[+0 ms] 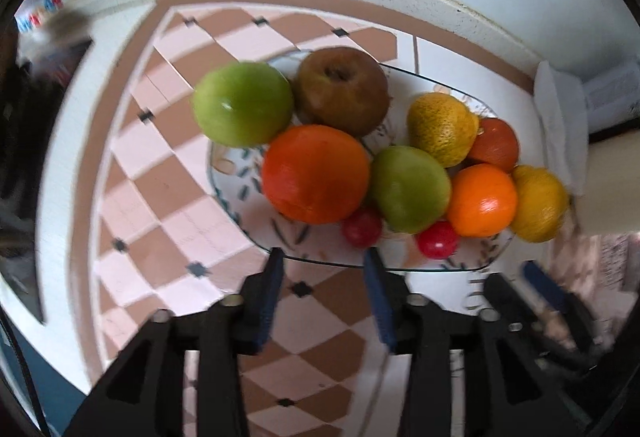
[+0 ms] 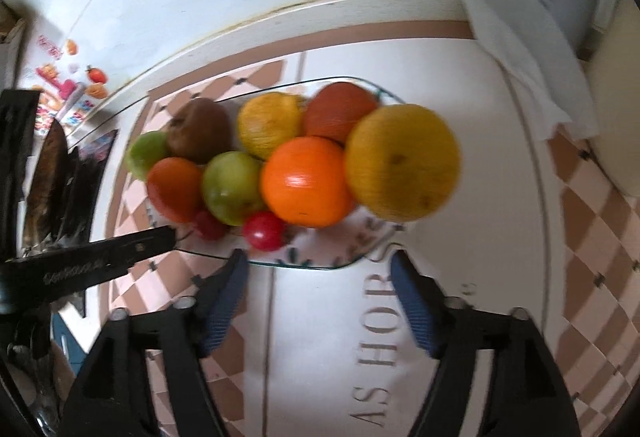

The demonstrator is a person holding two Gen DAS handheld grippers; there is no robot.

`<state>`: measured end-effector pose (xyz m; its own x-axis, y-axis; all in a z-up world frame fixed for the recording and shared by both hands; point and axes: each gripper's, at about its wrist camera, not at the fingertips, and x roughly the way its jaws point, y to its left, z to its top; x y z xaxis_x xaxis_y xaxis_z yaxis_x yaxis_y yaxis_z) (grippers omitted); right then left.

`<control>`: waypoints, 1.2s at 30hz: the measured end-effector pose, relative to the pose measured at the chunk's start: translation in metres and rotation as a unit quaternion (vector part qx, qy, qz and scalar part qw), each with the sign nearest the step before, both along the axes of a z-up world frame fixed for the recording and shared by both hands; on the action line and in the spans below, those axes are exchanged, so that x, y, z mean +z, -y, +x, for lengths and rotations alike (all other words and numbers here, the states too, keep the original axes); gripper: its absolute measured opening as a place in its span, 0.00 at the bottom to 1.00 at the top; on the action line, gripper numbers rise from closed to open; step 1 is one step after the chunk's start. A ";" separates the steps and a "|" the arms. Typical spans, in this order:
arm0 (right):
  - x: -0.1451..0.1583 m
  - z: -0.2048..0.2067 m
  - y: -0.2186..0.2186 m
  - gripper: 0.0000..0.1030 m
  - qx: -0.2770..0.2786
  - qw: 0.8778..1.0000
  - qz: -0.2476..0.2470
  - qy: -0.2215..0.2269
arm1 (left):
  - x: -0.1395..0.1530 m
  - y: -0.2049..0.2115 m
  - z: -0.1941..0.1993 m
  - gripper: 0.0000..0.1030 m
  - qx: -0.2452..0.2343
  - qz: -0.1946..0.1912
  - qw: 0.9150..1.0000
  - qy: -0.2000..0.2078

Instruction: Organize fruits

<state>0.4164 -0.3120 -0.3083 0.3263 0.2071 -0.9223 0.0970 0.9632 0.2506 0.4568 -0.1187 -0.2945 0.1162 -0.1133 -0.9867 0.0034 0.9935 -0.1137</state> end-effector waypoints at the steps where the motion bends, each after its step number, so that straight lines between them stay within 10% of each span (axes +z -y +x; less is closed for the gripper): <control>1: 0.001 -0.001 0.002 0.82 -0.003 1.000 -0.006 -0.002 | 0.003 0.001 -0.002 0.52 -0.006 0.012 1.000 0.009; 5: 0.008 -0.004 0.008 0.87 -0.010 0.999 -0.042 -0.004 | 0.011 0.003 -0.008 0.83 -0.021 0.048 0.998 0.031; 12: 0.022 -0.009 0.013 0.88 -0.009 0.998 -0.066 0.010 | 0.021 0.006 -0.014 0.92 -0.023 0.078 0.995 0.057; 36: 0.168 -0.135 -0.014 0.88 -0.027 0.987 -0.095 0.128 | 0.155 -0.017 -0.139 0.93 -0.043 0.063 0.976 0.202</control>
<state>0.2816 -0.2977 -0.1404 0.5594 0.0154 -0.8288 0.1058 0.9903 0.0898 0.3182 -0.1014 -0.1392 0.4939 -0.0209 -0.8693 0.1060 0.9937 0.0363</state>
